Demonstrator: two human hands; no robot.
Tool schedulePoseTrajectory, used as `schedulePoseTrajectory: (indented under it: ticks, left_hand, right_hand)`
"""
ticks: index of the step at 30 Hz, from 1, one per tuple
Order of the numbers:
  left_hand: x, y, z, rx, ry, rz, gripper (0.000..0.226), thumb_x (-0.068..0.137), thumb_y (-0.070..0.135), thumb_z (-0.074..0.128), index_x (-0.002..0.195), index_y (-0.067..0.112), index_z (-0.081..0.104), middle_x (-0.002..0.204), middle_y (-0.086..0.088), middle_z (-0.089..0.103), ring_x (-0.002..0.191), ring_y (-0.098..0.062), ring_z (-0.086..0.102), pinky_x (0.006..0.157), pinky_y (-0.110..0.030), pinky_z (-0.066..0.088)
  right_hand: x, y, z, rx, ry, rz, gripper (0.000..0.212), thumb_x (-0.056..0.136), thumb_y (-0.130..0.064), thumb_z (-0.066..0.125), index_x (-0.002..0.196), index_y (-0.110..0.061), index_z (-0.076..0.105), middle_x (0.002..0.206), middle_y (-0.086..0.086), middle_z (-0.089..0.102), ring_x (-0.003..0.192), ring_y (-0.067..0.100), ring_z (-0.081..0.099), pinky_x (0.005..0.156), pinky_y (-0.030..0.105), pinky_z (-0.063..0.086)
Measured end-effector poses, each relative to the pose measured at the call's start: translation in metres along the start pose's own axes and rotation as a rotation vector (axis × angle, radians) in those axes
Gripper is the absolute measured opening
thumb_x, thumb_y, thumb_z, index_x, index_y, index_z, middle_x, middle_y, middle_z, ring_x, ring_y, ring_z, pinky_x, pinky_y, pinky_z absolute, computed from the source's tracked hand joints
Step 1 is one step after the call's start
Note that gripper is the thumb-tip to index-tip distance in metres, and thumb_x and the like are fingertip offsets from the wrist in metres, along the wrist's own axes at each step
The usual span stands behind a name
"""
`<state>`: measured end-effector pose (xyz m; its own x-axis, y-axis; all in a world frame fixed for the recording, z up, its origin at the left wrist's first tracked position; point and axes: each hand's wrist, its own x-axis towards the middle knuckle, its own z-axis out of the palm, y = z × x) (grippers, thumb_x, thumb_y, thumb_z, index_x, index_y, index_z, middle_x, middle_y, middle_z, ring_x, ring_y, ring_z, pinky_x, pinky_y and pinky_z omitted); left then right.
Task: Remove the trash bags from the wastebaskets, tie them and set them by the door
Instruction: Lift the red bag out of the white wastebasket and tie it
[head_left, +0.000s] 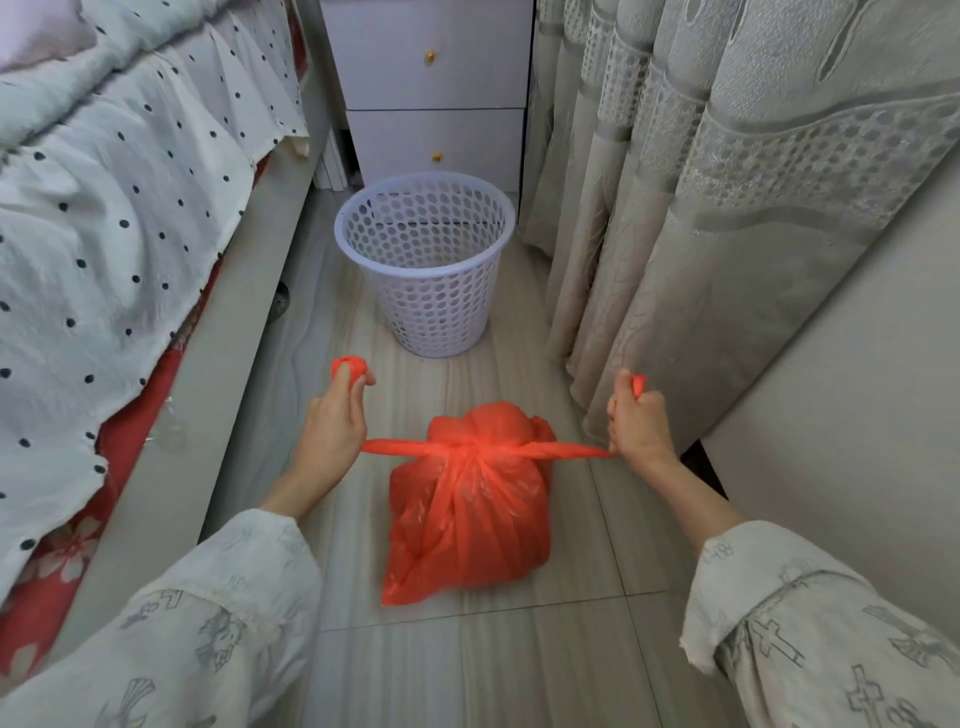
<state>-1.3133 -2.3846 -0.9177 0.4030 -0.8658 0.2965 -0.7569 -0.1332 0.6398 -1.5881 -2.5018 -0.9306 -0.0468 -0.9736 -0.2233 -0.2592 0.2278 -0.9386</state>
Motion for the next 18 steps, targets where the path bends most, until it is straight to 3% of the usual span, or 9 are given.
schedulePoseTrajectory:
  ticks: [3, 6, 8, 11, 13, 14, 16, 17, 18]
  left_hand:
    - [-0.009, -0.013, 0.000, 0.022, -0.010, -0.097, 0.019, 0.096, 0.011, 0.033, 0.099, 0.001, 0.049, 0.055, 0.007, 0.041, 0.042, -0.017, 0.039, 0.054, -0.031, 0.023]
    - [-0.014, -0.022, 0.005, -0.005, 0.005, -0.179, 0.019, 0.096, 0.011, 0.031, 0.097, 0.001, 0.048, 0.054, 0.001, 0.039, 0.044, -0.020, 0.039, 0.055, -0.032, 0.027]
    - [-0.013, -0.028, 0.006, -0.048, 0.033, -0.270, 0.022, 0.097, 0.010, 0.029, 0.096, -0.001, 0.048, 0.058, -0.004, 0.038, 0.046, -0.022, 0.039, 0.058, -0.033, 0.031]
    - [-0.004, -0.030, 0.002, -0.225, 0.050, -0.478, 0.020, 0.096, 0.011, 0.029, 0.094, 0.004, 0.048, 0.064, -0.010, 0.037, 0.042, -0.023, 0.042, 0.038, -0.025, 0.040]
    - [0.008, -0.021, -0.005, -0.476, 0.072, -0.629, 0.016, 0.094, 0.010, 0.030, 0.088, 0.013, 0.045, 0.059, -0.008, 0.031, 0.033, -0.012, 0.038, 0.032, -0.015, 0.035]
    - [0.014, -0.016, -0.008, -0.589, 0.051, -0.671, 0.016, 0.093, 0.010, 0.033, 0.085, 0.018, 0.045, 0.059, -0.006, 0.032, 0.033, -0.007, 0.036, 0.037, -0.015, 0.038]
    - [0.022, -0.007, -0.014, -0.731, -0.057, -0.701, 0.014, 0.092, 0.014, 0.041, 0.091, 0.026, 0.049, 0.068, -0.002, 0.043, 0.051, -0.008, 0.047, 0.055, -0.025, 0.045]
    - [0.025, -0.004, -0.017, -0.790, -0.113, -0.713, 0.014, 0.092, 0.020, 0.043, 0.098, 0.030, 0.050, 0.077, 0.000, 0.048, 0.065, -0.010, 0.051, 0.065, -0.032, 0.045]
    - [0.028, -0.001, -0.020, -0.871, -0.143, -0.750, 0.015, 0.093, 0.026, 0.043, 0.102, 0.034, 0.050, 0.088, 0.003, 0.051, 0.080, -0.012, 0.053, 0.074, -0.038, 0.044]
  right_hand:
    - [0.000, 0.017, -0.009, -0.120, 0.023, -0.044, 0.058, 0.097, -0.038, 0.033, 0.042, -0.017, 0.034, 0.025, -0.005, 0.037, 0.038, 0.015, 0.038, 0.052, 0.030, 0.031]
    - [-0.004, 0.020, -0.011, -0.230, 0.038, -0.062, 0.057, 0.098, -0.037, 0.032, 0.044, -0.015, 0.035, 0.043, 0.002, 0.040, 0.048, 0.022, 0.038, 0.061, 0.033, 0.034]
    - [-0.007, 0.014, -0.006, -0.296, 0.003, -0.071, 0.056, 0.098, -0.036, 0.031, 0.048, -0.013, 0.040, 0.057, 0.011, 0.047, 0.063, 0.026, 0.049, 0.070, 0.034, 0.037]
    - [-0.016, -0.003, 0.008, -0.485, -0.120, -0.120, 0.054, 0.098, -0.038, 0.028, 0.059, -0.008, 0.050, 0.073, 0.023, 0.055, 0.089, 0.036, 0.060, 0.083, 0.037, 0.042]
    - [-0.017, -0.010, 0.013, -0.515, -0.112, -0.166, 0.054, 0.098, -0.039, 0.031, 0.072, -0.001, 0.060, 0.082, 0.031, 0.062, 0.094, 0.040, 0.060, 0.085, 0.038, 0.043]
    - [-0.013, -0.011, 0.014, -0.473, -0.077, -0.171, 0.052, 0.096, -0.040, 0.037, 0.075, 0.001, 0.062, 0.085, 0.033, 0.064, 0.091, 0.040, 0.061, 0.085, 0.039, 0.044]
    - [-0.004, -0.007, 0.012, -0.255, -0.056, -0.098, 0.046, 0.085, -0.047, 0.052, 0.076, -0.003, 0.060, 0.080, 0.025, 0.064, 0.078, 0.035, 0.062, 0.079, 0.043, 0.047]
    - [-0.002, -0.006, 0.010, -0.114, -0.084, -0.029, 0.042, 0.076, -0.053, 0.058, 0.081, -0.012, 0.060, 0.079, 0.013, 0.062, 0.071, 0.023, 0.059, 0.072, 0.041, 0.048]
    - [-0.002, -0.004, 0.009, 0.043, -0.128, 0.049, 0.036, 0.070, -0.056, 0.062, 0.085, -0.023, 0.056, 0.081, -0.003, 0.056, 0.069, 0.009, 0.052, 0.065, 0.029, 0.046]
